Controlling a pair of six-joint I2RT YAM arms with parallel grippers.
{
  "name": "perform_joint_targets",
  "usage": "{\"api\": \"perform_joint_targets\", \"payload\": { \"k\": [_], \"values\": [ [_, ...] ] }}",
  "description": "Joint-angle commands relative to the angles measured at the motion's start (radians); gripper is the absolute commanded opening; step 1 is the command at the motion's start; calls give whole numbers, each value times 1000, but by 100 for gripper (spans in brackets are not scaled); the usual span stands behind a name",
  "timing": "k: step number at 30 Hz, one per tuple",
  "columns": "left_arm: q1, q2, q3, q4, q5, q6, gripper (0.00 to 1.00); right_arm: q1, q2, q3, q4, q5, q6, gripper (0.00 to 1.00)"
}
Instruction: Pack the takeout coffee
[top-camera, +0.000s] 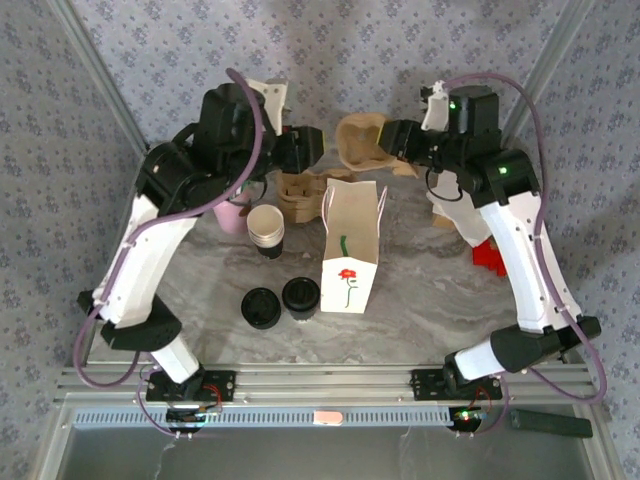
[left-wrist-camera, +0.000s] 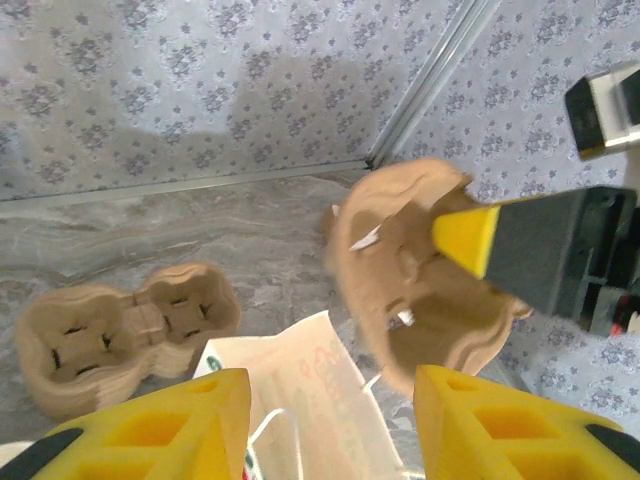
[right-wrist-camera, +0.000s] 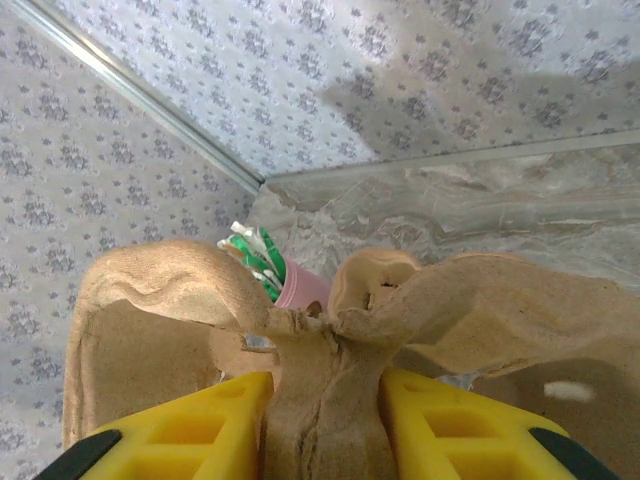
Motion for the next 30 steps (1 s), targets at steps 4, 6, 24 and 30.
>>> {"api": "perform_joint_targets", "payload": {
  "k": [4,6,24,30],
  "values": [
    [-3,-114,-159,64,-53,-4,49,-58,-50,39,-8,-30,17,32],
    [-4,-113,-190,56,-38,-19,49,-78,-64,39,-8,-37,24,32],
    [-64,179,-173,-111,18,-36,61,-180,-299,-4,-167,66,-80,33],
    [-77,263,-106,-188,-68,-20,36,-182,-336,-13,-193,74,-93,33]
  ]
}}
